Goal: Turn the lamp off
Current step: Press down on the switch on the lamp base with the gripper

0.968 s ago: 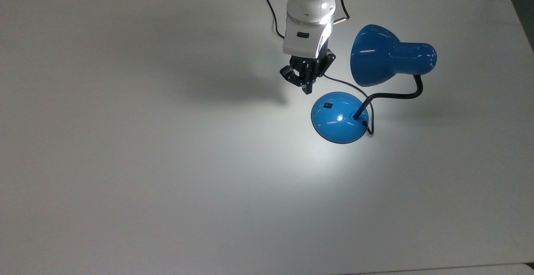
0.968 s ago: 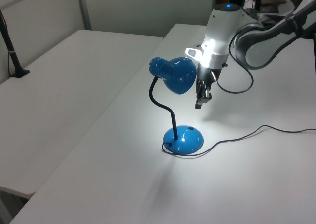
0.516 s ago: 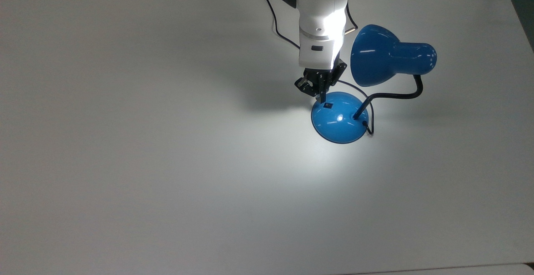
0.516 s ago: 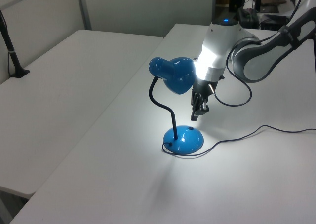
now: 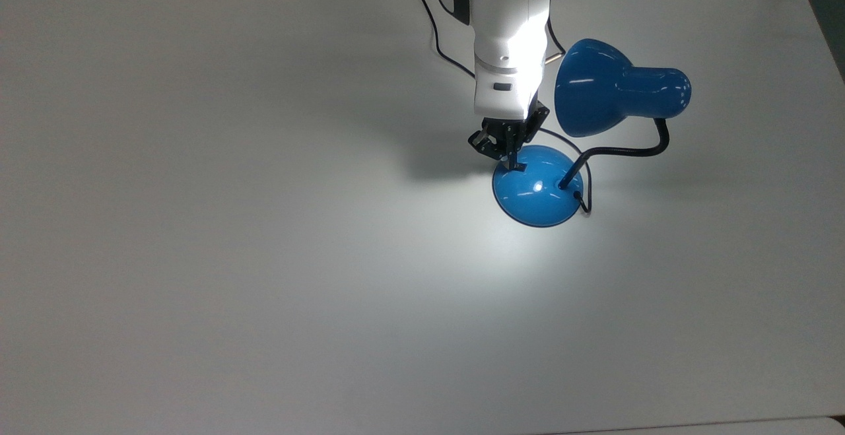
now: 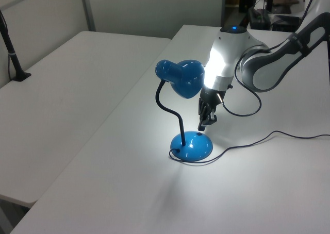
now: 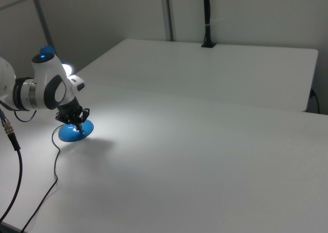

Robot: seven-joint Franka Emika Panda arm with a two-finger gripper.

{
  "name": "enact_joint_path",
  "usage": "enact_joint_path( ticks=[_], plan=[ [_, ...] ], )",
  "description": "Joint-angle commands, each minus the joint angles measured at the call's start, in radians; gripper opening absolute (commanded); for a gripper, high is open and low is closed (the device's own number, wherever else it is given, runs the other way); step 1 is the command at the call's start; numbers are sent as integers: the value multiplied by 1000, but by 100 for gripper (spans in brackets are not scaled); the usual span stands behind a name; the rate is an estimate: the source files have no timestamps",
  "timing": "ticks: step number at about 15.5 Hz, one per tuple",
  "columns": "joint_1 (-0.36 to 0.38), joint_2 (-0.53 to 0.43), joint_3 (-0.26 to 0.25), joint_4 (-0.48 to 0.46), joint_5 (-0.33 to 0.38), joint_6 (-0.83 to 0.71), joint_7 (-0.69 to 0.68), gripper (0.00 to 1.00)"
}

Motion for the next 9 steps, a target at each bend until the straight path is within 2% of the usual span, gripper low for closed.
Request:
enact_joint_path(
  ticks=[1,9],
  plan=[
    [-6,20,7,-1,-4,24,-20,0],
    [-9,33,21,7,-6,24,-20,0]
  ],
)
